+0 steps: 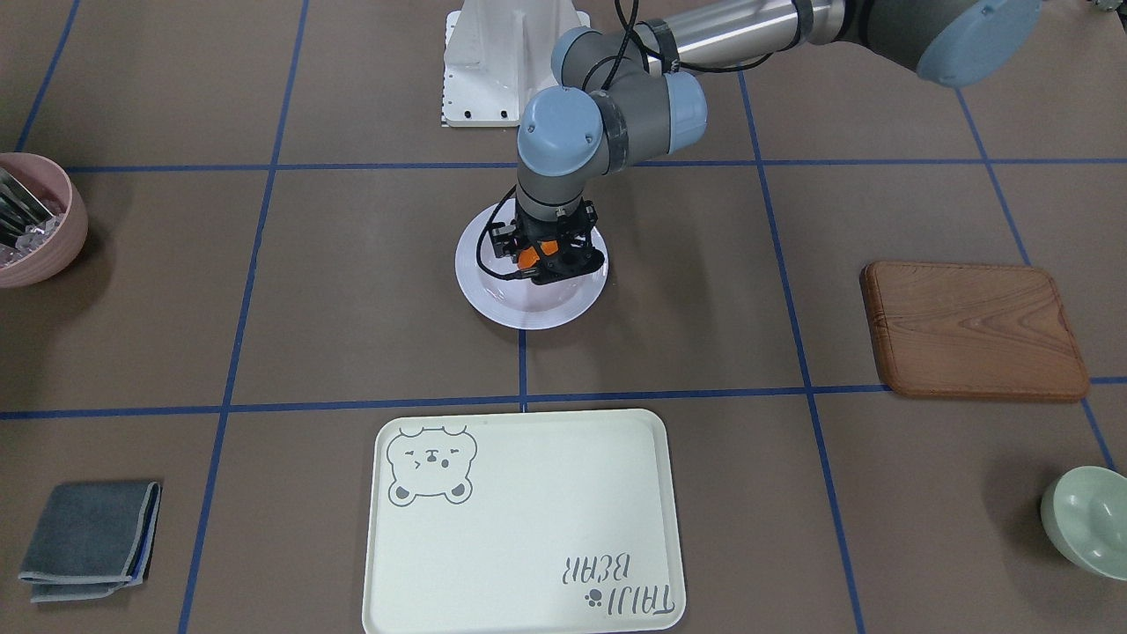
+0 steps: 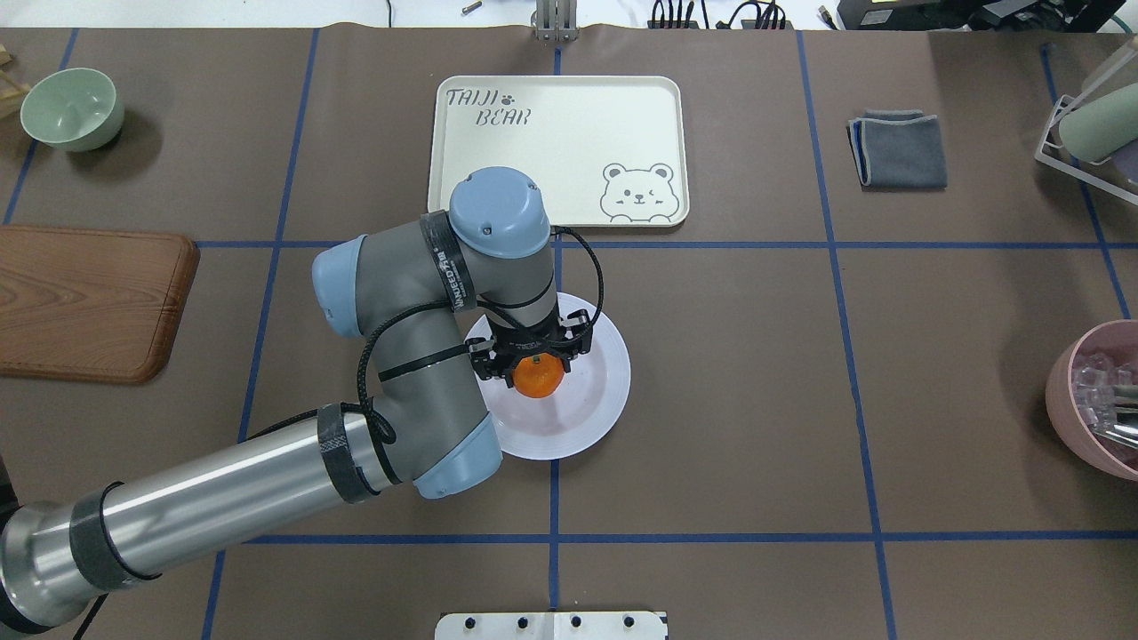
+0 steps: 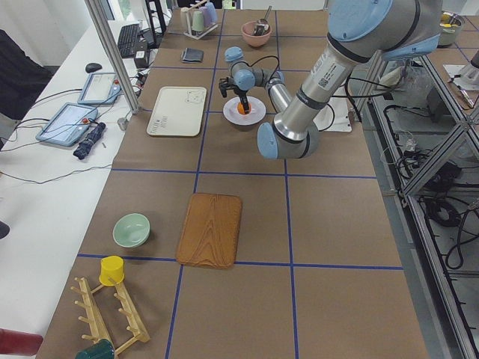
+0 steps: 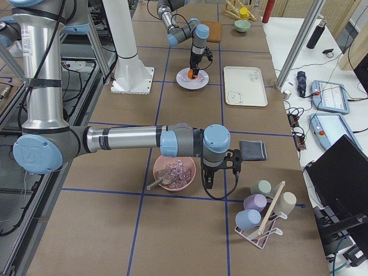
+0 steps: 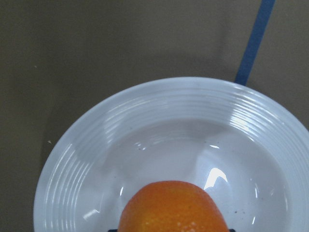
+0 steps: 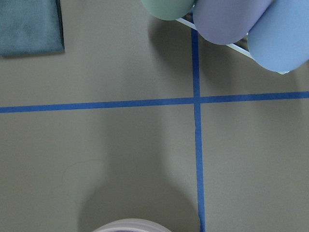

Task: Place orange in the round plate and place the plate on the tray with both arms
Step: 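Carry the orange with the left gripper and lower it onto the white plate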

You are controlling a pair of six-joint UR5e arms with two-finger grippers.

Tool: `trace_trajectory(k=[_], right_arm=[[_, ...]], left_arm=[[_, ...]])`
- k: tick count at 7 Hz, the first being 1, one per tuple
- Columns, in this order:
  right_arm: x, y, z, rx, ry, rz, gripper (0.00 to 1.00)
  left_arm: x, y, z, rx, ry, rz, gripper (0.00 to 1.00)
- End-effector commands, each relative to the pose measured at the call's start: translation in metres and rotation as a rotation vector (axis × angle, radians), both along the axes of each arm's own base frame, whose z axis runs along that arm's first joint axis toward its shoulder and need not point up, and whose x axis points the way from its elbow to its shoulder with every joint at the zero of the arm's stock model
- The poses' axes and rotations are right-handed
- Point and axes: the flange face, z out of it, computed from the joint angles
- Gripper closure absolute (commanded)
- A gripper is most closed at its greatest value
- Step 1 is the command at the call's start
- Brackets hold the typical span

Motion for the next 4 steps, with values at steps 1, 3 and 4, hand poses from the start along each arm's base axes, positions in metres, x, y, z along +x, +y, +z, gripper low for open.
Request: trace_trajectory(k=[1,3,4], right_arm=[[-0.001,0.000,-0.005,0.008,-0.006,-0.001,0.00],[-0.003,-0.005,-0.020,0.037,-0.014,-0.005,0.00],[-0.019,-0.010,-0.042,0.075,-0.018,-0.030,0.00]], left_arm=[[0.010,0.005,0.004,0.059,-0.011,-0.028,0.02],[0.002,0.008,-0.008,0.100,0.022,-0.045,0.02],[-0.027,-0.002,-0.022,0.136,0.049,-0.092,0.02]])
